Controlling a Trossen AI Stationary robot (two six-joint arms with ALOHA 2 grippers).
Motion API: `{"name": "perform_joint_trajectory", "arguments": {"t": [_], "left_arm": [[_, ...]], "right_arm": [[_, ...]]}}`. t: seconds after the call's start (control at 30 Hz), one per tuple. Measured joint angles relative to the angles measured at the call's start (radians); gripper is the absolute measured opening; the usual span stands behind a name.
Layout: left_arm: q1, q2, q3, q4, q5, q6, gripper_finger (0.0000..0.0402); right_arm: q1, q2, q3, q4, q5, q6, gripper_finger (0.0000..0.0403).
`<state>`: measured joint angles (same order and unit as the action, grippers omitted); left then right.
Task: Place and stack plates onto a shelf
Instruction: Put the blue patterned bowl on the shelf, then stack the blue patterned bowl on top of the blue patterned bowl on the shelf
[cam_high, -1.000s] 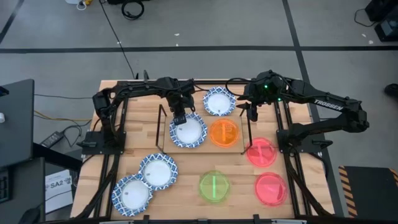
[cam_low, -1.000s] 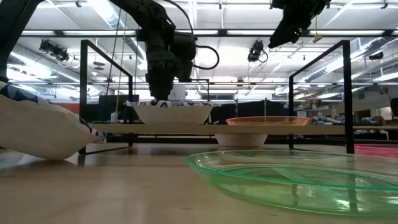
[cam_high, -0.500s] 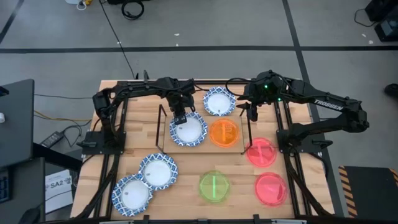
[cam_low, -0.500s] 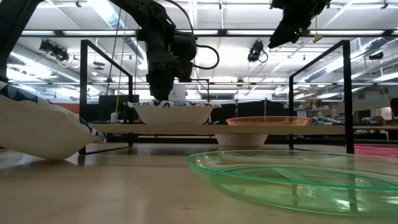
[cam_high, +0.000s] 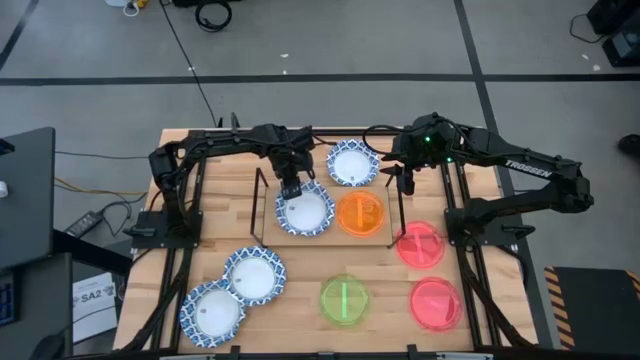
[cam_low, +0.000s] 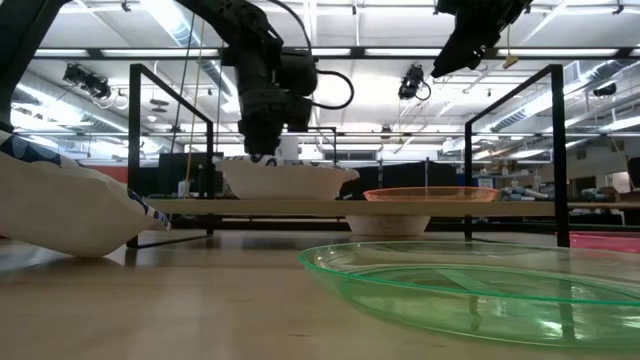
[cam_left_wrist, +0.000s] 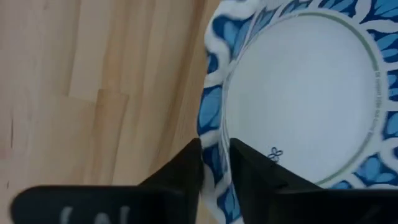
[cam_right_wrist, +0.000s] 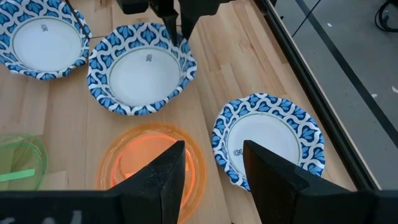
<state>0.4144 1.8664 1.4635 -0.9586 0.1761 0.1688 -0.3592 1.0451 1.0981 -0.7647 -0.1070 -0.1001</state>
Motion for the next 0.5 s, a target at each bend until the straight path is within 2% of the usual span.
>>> {"name": "perform_joint_trajectory", "arguments": {"t": [0.3,0.5], "left_arm": [[-0.018,0.0,0.0,0.009,-0.03,0.0,0.0187],[-0.022,0.0,0.0,0.014,-0.045,0.0,0.021]], "right_arm": [[0.0,0.0,0.0,0.0,0.0,0.0,0.0168],[0.0,0.0,0.0,0.0,0.0,0.0,0.0168]]}}
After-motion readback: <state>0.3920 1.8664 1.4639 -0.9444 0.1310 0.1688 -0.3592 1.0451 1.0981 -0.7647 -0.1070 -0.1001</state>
